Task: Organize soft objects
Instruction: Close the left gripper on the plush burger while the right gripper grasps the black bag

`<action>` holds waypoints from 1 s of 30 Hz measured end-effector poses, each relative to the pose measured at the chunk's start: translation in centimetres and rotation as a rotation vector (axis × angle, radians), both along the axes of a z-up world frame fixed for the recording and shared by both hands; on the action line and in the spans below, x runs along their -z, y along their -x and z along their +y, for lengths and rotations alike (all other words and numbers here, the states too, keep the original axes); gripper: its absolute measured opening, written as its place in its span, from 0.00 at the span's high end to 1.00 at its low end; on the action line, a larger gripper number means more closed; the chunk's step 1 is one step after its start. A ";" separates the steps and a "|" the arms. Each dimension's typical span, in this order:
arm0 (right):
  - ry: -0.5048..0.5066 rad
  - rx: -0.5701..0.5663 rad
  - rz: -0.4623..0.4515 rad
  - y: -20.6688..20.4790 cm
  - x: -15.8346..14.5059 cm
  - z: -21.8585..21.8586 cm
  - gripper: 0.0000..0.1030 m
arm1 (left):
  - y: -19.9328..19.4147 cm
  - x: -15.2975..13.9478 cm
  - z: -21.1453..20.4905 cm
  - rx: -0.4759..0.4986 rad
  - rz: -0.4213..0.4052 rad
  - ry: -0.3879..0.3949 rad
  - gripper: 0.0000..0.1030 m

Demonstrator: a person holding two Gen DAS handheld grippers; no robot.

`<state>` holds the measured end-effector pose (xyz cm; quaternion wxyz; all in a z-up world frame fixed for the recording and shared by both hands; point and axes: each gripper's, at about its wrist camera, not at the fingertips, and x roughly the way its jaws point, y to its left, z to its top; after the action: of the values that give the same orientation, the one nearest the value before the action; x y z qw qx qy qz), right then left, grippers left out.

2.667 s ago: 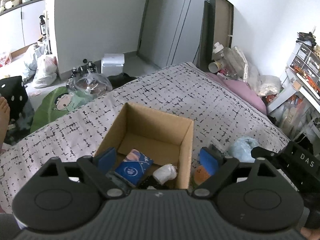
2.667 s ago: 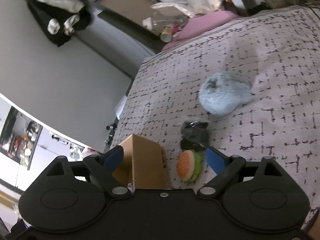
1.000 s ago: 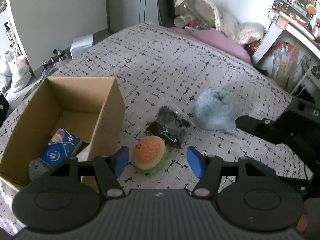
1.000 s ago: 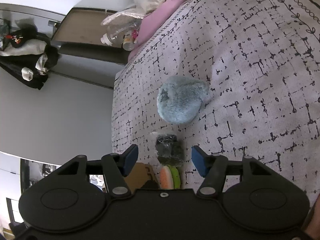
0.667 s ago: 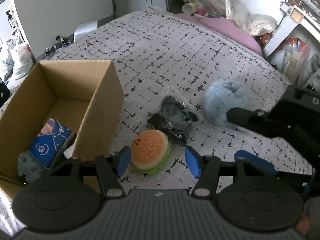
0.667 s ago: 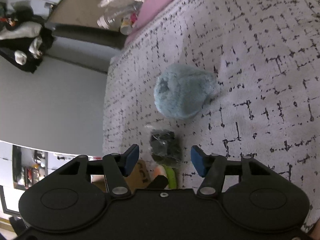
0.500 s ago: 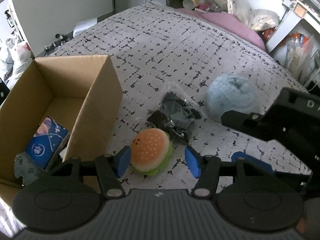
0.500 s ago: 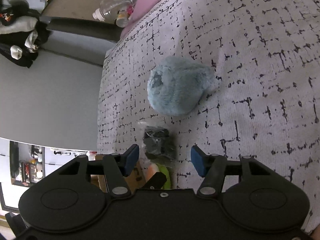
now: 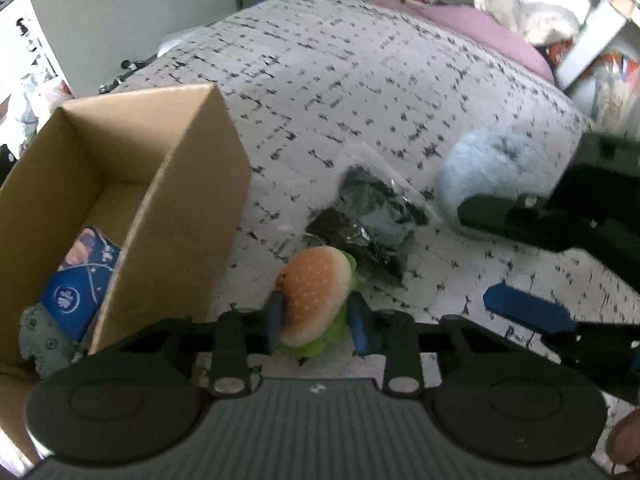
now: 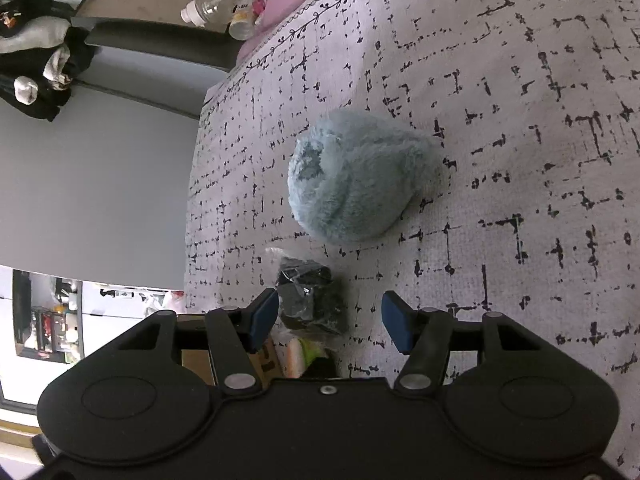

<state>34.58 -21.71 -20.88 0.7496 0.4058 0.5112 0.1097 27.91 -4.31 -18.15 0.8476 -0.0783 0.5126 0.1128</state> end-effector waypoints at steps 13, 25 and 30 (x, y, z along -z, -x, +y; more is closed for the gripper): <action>0.018 -0.016 0.033 -1.3 1.2 1.9 0.44 | 0.6 -4.4 2.0 -0.077 -0.130 0.076 0.77; 0.091 -0.044 0.009 -1.8 1.7 4.2 0.50 | 0.7 -6.0 4.1 -0.084 -0.161 0.146 0.77; 0.117 -0.054 -0.011 -2.0 2.4 4.8 0.82 | 1.0 -6.3 4.6 -0.075 -0.163 0.162 0.77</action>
<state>36.54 -16.96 -23.26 0.7716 0.3467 0.5233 0.1023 26.94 0.24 -11.87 0.8726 -0.1744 0.4460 0.0959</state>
